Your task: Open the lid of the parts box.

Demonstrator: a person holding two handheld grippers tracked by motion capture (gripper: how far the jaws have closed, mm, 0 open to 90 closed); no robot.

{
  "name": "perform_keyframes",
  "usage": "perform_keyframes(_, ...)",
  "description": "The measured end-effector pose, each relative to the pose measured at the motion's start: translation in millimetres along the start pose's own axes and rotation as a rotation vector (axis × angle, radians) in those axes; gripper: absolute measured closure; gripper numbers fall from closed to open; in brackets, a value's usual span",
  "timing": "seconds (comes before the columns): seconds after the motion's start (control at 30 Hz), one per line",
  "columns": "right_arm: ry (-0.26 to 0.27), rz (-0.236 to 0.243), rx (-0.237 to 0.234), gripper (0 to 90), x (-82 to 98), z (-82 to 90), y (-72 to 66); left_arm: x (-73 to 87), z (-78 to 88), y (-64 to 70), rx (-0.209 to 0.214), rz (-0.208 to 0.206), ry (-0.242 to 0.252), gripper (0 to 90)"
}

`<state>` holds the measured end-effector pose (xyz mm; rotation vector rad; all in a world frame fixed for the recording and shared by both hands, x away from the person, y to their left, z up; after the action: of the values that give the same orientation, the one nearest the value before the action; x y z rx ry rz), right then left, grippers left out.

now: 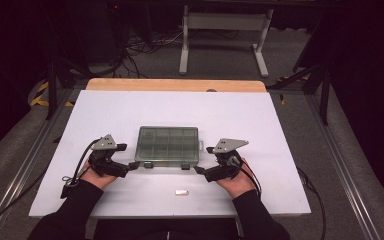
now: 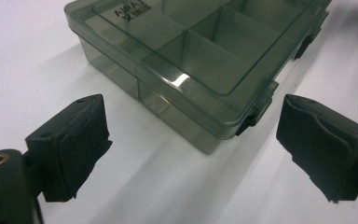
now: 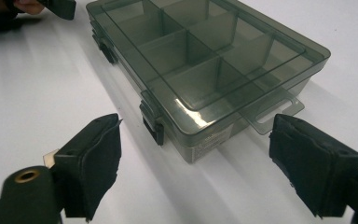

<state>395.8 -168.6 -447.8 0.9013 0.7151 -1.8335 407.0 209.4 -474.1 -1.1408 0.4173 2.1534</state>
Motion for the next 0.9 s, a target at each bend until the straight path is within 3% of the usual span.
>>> perform_keyframes(0.13, -0.011, -0.007, -0.008, 21.1, 0.8, -1.3, 1.4, 1.0, -2.1, 0.1, -0.007, -0.015, -0.006, 12.6)
perform_keyframes(0.27, -0.021, -0.009, -0.023, 27.6, 1.8, -2.5, 1.8, 1.8, -3.2, 1.7, 0.002, -0.005, -0.021, 17.2)
perform_keyframes(0.33, -0.03, -0.014, -0.028, 31.3, 3.1, -4.2, 1.6, 2.8, -2.7, 2.7, 0.016, 0.004, -0.021, 24.1)
perform_keyframes(0.57, -0.044, -0.014, -0.036, 43.2, 6.5, -7.1, 2.1, 5.9, 0.3, 4.1, 0.025, -0.021, -0.006, 41.7)
perform_keyframes(0.9, -0.064, -0.01, -0.03, 63.0, 10.3, -10.4, 3.5, 7.1, 3.0, 3.6, 0.03, -0.046, -0.009, 54.5)
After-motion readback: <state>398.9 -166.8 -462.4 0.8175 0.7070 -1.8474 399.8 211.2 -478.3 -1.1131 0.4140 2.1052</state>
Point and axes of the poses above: each handheld gripper's, and its own axes: z roughly backward along the jaws, x roughly out of its underside, y roughly to its right, the point moved 1 cm from there along -z, roughly forward along the jaws, and after that the axes turned 12 degrees about -x, right-handed, at the moved point
